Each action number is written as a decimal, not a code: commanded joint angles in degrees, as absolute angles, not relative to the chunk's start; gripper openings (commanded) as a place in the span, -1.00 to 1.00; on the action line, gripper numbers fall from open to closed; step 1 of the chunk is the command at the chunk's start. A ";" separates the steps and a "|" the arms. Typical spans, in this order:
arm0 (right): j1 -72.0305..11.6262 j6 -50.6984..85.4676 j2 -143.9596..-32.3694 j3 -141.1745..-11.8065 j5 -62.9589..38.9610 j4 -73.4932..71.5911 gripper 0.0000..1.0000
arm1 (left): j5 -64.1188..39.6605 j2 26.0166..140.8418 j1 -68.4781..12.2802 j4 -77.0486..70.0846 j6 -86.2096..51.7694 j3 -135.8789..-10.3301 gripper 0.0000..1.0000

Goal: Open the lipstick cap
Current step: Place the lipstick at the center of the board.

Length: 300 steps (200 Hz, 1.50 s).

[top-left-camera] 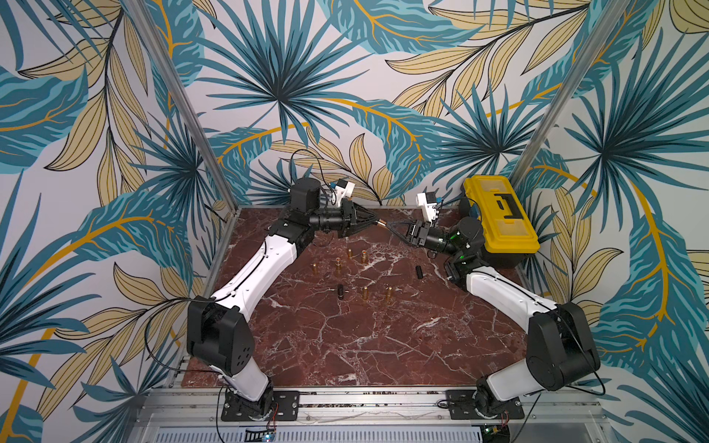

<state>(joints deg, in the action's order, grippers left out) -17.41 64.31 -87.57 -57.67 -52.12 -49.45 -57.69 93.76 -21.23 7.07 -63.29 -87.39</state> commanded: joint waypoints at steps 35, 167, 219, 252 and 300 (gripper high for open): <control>-17.93 64.05 -87.89 -58.59 -52.21 -50.07 -0.35 | -58.52 93.35 -21.45 6.55 -61.79 -87.98 -0.89; -17.93 61.79 -87.54 -59.33 -52.59 -45.13 -0.56 | -58.29 93.34 -21.58 6.68 -58.91 -86.84 -0.74; -17.92 61.79 -88.02 -59.24 -53.30 -43.60 -0.62 | -57.78 93.66 -21.49 6.64 -56.51 -86.79 -0.50; -17.92 65.20 -90.20 -59.72 -54.89 -45.77 -0.65 | -56.88 93.74 -21.45 6.70 -54.91 -86.22 -0.55; -17.93 68.46 -92.29 -60.60 -55.98 -47.55 -0.69 | -56.48 94.03 -21.43 6.71 -52.16 -85.45 -0.41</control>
